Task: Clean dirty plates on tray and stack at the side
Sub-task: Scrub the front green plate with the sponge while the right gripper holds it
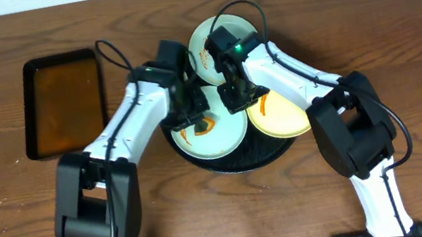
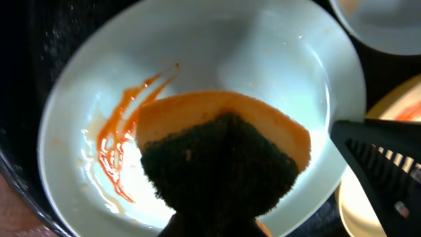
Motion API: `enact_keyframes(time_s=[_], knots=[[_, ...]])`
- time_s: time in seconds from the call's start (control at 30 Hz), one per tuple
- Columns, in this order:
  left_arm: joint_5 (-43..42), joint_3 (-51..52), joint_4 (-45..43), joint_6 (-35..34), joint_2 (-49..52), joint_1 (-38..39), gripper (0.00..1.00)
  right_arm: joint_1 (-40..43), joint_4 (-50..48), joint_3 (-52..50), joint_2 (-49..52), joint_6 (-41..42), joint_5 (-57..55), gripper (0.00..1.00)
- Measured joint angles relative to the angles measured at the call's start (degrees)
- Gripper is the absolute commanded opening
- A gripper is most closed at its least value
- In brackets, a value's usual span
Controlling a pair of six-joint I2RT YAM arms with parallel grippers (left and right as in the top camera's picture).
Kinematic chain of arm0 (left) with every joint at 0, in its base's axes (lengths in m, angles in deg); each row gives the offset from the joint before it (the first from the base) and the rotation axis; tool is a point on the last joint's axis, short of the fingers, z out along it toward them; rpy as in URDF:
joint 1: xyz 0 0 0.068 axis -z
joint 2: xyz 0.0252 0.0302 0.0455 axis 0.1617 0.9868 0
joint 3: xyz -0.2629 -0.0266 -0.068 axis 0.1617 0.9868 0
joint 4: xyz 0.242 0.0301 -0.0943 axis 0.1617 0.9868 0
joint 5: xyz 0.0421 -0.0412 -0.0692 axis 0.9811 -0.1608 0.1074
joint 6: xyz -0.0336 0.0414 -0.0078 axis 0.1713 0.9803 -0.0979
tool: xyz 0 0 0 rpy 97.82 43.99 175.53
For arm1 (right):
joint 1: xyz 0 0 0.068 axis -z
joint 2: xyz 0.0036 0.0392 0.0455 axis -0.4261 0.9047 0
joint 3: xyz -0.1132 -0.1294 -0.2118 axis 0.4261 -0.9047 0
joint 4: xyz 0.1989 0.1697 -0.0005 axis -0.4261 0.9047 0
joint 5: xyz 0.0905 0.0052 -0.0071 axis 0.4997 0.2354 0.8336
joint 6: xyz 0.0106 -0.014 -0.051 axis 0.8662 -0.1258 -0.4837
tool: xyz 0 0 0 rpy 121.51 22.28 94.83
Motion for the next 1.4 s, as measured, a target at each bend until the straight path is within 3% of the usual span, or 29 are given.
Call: enact_keyframes(time_s=[0.2,0.67,0.9,1.1,1.2,1.23,1.4], knots=[[6.5,0.9,-3.2,-6.1,1.2,3.8,0.07,0.0,0.0,0.0,0.0,0.0,0.0,0.01],[7.9,-0.2,-3.1,-7.3,7.0,3.7,0.07,0.0,0.0,0.0,0.0,0.0,-0.1,0.01],[20.3,-0.5,0.9,-1.7,7.0,1.4,0.07,0.0,0.1,0.0,0.0,0.0,0.2,0.01],[22.0,-0.6,0.9,1.9,6.6,-0.3,0.07,-0.3,-0.2,0.1,0.0,0.3,1.9,0.01],[20.1,-0.5,0.5,3.1,4.7,-1.0,0.14,-0.3,-0.1,0.1,0.0,0.4,1.8,0.01],[19.0,-0.5,0.2,3.3,3.7,-1.2,0.22,-0.3,0.1,0.1,0.0,0.4,1.4,0.01],[10.8,-0.5,-0.7,3.7,1.2,-1.8,0.31,-0.3,0.2,0.1,0.0,0.4,1.1,0.01]])
